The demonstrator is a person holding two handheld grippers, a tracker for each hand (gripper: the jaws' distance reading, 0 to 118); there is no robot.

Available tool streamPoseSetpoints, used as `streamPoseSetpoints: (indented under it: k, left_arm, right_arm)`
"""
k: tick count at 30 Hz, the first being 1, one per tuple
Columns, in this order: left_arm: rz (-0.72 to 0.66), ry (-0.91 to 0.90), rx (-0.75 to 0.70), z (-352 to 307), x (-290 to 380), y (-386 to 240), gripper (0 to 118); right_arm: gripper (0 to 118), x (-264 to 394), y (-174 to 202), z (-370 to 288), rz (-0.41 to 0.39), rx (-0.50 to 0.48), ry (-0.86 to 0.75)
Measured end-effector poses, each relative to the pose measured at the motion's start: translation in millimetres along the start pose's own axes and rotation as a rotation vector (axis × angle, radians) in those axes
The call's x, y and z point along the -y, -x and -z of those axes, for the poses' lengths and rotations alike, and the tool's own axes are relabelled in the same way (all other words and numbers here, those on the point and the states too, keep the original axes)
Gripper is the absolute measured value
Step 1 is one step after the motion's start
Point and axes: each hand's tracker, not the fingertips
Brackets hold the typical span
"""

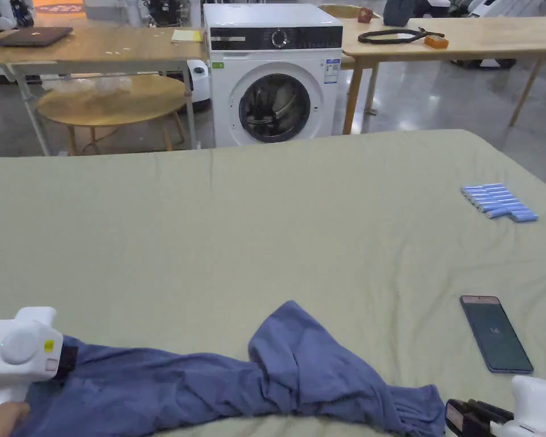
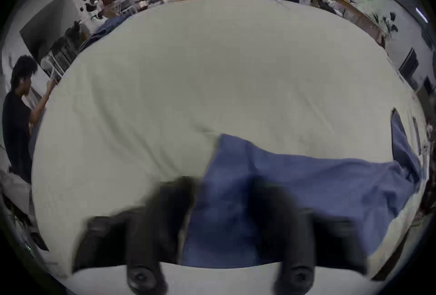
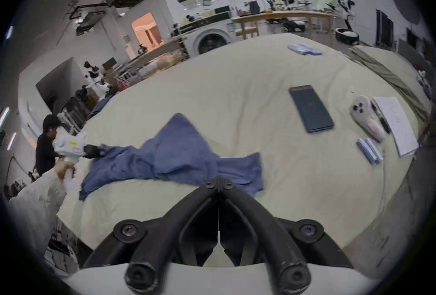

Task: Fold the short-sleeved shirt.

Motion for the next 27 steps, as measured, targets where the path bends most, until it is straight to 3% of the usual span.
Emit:
streamPoseSetpoints:
  k: [2, 4, 5, 6, 7, 8, 9, 11, 13, 14, 15, 16, 17, 19, 23, 27]
  left_arm:
    - [0.19, -0.034, -0.026, -11.9, 7.5, -18.8, 0]
    - [0.194, 0.019, 0.085, -2.9, 13.4, -20.2, 0]
    - [0.156, 0.028, 0.082, -3.0, 14.5, -18.6, 0]
    - [0.132, 0.017, 0.061, -6.1, 15.4, -17.0, 0]
    - [0.116, -0.007, 0.064, -10.8, 15.5, -14.1, 0]
    - [0.108, -0.019, 0.078, -25.5, 17.2, -14.6, 0]
    - [0.097, -0.02, 0.084, -29.0, 16.5, -13.0, 0]
    - [0.072, -0.014, 0.081, -36.2, 15.8, -8.9, 0]
    - [0.04, -0.036, 0.105, -45.7, 15.8, -3.4, 0]
    - [0.03, -0.041, 0.11, -51.1, 17.0, -1.7, 0]
    - [0.021, -0.048, 0.113, -56.5, 18.6, -0.3, 0]
    - [0.016, -0.053, 0.116, -64.1, 22.7, 1.7, 0]
    - [0.014, -0.06, 0.118, -71.6, 25.2, 3.3, 0]
    - [0.01, -0.089, 0.12, -87.2, 28.2, 6.6, 0]
    - [0.005, -0.155, 0.109, -114.0, 18.2, 21.4, 0]
    - [-0.037, -0.229, 0.121, -164.0, 6.3, 33.2, 0]
  right_arm:
    - [0, -8.9, -7.8, 13.0, 0.009, 0.007, 0.018]
    - [0, -22.7, -9.4, 27.2, 0.024, 0.024, 0.04]
    - [8, -28.0, -11.2, 35.0, 0.021, 0.031, 0.046]
    - [30, -33.0, -11.6, 41.8, 0.01, 0.058, 0.061]
    - [76, -39.2, -14.8, 54.4, -0.007, 0.08, 0.075]
    - [106, -42.6, -16.8, 67.1, -0.019, 0.084, 0.085]
    - [115, -41.9, -19.3, 82.5, -0.014, 0.089, 0.11]
    - [100, -35.7, -24.5, 110.6, 0.034, 0.101, 0.192]
    - [96, -25.7, -30.8, 128.6, 0.095, 0.038, 0.291]
    - [76, -19.2, -31.9, 134.8, 0.111, 0.041, 0.325]
    - [45, -13.1, -34.3, 139.6, 0.14, 0.03, 0.355]
    - [2, -10.5, -33.6, 136.2, 0.196, -0.002, 0.348]
    - [2, -11.1, -29.7, 126.7, 0.222, 0.017, 0.289]
    - [2, -21.4, -13.5, 106.5, 0.109, 0.03, 0.229]
    - [2, -66.7, 5.7, 77.4, 0.059, -0.055, 0.14]
    - [2, -124.7, 37.3, 53.1, -0.06, -0.087, 0.059]
